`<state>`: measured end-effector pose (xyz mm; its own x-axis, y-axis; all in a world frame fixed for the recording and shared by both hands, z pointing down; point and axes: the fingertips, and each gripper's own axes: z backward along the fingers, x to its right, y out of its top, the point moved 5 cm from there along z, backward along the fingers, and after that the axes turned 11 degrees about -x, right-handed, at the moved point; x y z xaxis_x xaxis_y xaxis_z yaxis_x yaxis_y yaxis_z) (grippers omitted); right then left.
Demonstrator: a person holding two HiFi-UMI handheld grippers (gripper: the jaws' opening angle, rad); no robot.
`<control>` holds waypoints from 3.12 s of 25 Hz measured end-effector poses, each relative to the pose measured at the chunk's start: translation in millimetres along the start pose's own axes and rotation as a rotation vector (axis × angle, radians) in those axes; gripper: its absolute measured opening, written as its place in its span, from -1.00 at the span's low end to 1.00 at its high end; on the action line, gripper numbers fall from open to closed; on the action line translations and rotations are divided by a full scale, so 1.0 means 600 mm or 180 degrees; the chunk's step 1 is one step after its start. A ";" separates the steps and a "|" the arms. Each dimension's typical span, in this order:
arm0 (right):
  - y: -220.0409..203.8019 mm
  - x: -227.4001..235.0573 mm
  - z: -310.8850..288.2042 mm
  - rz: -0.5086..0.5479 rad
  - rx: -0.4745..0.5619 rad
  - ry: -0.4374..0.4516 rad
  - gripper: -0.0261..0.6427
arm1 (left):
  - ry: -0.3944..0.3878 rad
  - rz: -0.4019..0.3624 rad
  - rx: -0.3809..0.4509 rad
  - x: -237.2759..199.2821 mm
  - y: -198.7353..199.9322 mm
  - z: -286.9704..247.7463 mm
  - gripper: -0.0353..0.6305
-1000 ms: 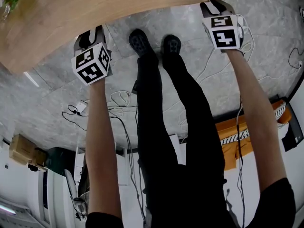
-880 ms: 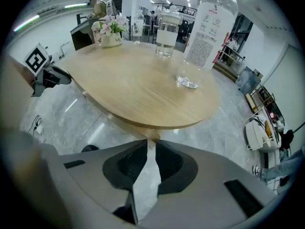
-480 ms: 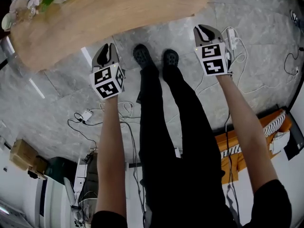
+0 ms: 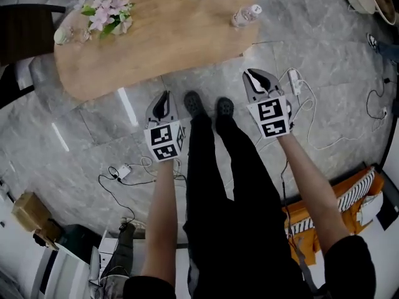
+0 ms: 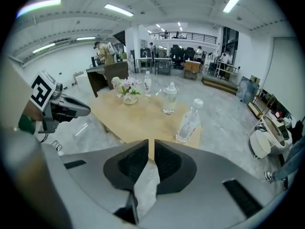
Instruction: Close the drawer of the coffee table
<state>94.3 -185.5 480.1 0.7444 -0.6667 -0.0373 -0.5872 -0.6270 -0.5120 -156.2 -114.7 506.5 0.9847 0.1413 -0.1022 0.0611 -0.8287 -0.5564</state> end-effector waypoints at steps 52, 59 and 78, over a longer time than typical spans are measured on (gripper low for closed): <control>-0.080 -0.462 0.771 -0.0085 0.1789 0.0417 -0.89 | -0.0761 -0.0233 0.1662 0.189 -0.199 0.875 -0.86; -0.146 -0.524 0.862 -0.0069 0.1930 0.0366 -0.89 | -0.0848 -0.0272 0.1709 0.205 -0.267 0.942 -0.86; -0.230 -0.514 0.941 -0.0215 0.2115 0.0253 -0.89 | -0.0898 -0.0463 0.1770 0.283 -0.273 0.990 -0.86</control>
<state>125.4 334.4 77.7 0.7320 -0.6783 0.0638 -0.2006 -0.3041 -0.9313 -96.0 366.3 90.5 0.8872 0.4310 -0.1644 0.0224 -0.3962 -0.9179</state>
